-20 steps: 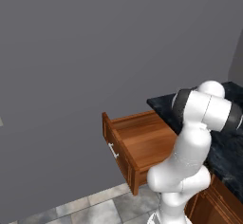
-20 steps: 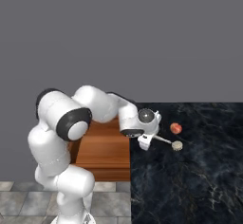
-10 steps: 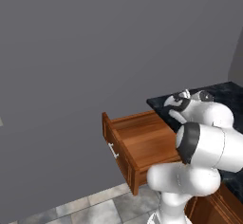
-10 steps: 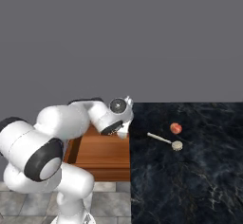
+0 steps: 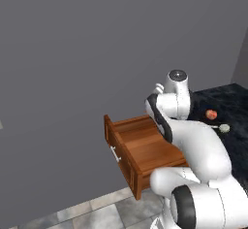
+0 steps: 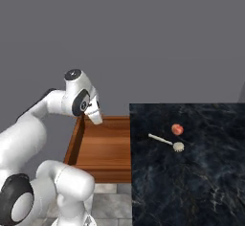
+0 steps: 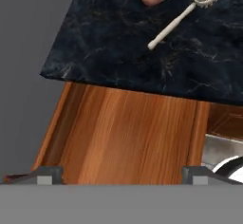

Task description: Pick the dish brush from the drawer and place it on the counter.

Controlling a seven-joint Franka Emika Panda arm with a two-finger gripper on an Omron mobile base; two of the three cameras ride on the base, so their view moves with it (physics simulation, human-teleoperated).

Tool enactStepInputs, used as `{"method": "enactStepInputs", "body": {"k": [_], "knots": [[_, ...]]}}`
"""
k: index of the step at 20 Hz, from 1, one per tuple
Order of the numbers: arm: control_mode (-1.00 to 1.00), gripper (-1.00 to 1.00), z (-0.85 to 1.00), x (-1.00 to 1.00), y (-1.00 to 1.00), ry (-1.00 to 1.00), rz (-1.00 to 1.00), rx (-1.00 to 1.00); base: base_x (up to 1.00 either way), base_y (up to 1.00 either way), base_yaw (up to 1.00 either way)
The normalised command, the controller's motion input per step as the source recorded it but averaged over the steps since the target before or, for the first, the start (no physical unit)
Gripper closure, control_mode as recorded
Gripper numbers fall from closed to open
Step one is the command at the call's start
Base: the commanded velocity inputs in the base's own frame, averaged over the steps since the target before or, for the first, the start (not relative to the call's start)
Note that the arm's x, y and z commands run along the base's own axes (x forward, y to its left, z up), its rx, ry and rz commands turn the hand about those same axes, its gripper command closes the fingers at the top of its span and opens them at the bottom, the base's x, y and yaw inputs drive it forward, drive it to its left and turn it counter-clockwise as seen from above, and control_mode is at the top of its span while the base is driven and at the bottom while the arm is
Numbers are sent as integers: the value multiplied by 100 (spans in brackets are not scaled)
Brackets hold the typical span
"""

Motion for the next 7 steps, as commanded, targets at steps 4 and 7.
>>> {"method": "enactStepInputs", "body": {"k": [4, 7], "knots": [[-100, -100, 73, -93, 90, 3, 35, -8, 0, 0, 0], [-100, -100, 17, -96, 82, -6, 30, 0, 0, 0, 0]]}}
